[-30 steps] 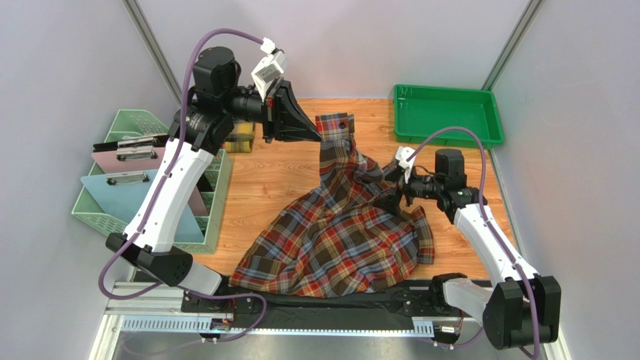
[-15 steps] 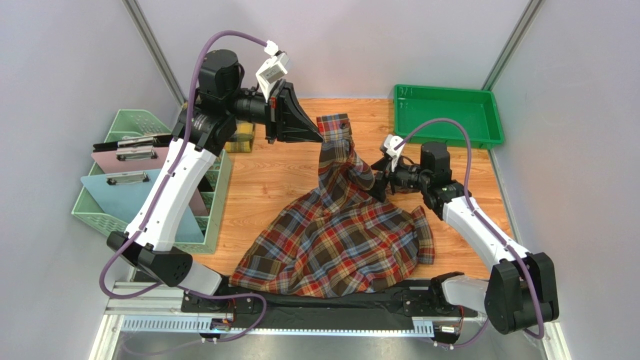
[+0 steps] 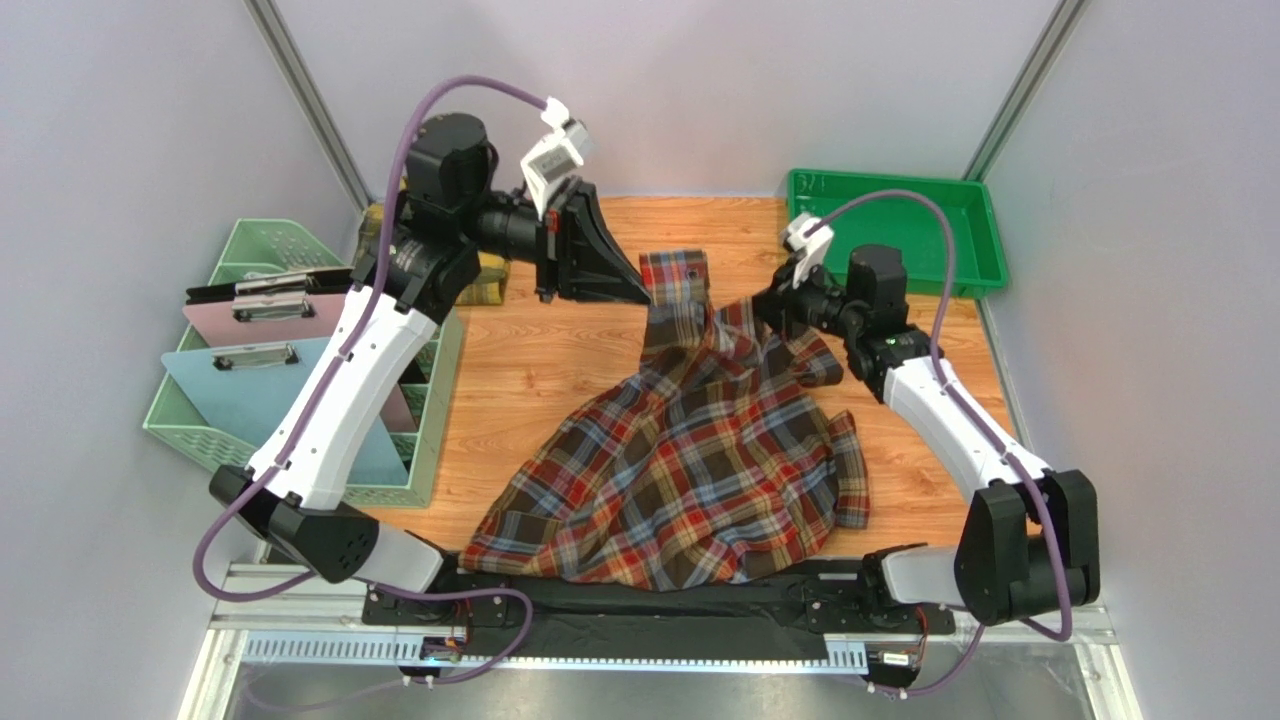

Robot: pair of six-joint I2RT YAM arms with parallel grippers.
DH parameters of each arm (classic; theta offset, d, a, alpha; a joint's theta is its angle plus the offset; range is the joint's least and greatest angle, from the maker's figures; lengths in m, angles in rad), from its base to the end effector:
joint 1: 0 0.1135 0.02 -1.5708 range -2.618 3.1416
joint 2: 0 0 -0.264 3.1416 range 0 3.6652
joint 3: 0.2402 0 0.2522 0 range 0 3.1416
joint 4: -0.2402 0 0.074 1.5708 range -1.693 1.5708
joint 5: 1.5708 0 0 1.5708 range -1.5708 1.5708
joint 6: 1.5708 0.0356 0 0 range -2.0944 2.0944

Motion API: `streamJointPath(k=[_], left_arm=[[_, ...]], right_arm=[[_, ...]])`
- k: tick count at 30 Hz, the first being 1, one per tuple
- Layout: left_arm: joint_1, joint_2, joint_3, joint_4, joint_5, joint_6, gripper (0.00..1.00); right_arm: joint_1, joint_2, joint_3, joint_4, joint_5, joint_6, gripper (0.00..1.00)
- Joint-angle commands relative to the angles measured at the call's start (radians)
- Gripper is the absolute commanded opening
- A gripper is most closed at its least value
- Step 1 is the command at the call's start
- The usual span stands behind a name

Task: Fold and stack the long sleeve shirts
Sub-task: Flatten the shirt out

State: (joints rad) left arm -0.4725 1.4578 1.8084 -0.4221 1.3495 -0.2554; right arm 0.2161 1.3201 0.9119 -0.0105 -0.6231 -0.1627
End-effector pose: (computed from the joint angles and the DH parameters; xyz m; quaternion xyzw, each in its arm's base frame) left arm 0.2347 -0.1589 0.5105 0.4851 0.5221 -0.6167 0.3345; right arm 0.2858 0.0840 0.2852 -0.3143 0.7525 0.2708 0.5114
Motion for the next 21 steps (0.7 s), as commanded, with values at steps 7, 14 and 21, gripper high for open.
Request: streamJointPath(k=[7,14,21], left_arm=[[-0.377,0.114,0.019,-0.681,-0.395,0.814,0.27],[-0.031,0.056,-0.299,-0.549,-0.614,0.890,0.42],[0.115,0.217,-0.365,-0.458,-0.838,0.947,0.40]], right_arm=[[-0.299,-0.180,0.229,-0.115,-0.019,0.167,0.00],[-0.334,-0.416,0.144,-0.313,-0.121,-0.056,0.00],[-0.334,-0.567,0.041,-0.689,-0.101,-0.334,0.00]])
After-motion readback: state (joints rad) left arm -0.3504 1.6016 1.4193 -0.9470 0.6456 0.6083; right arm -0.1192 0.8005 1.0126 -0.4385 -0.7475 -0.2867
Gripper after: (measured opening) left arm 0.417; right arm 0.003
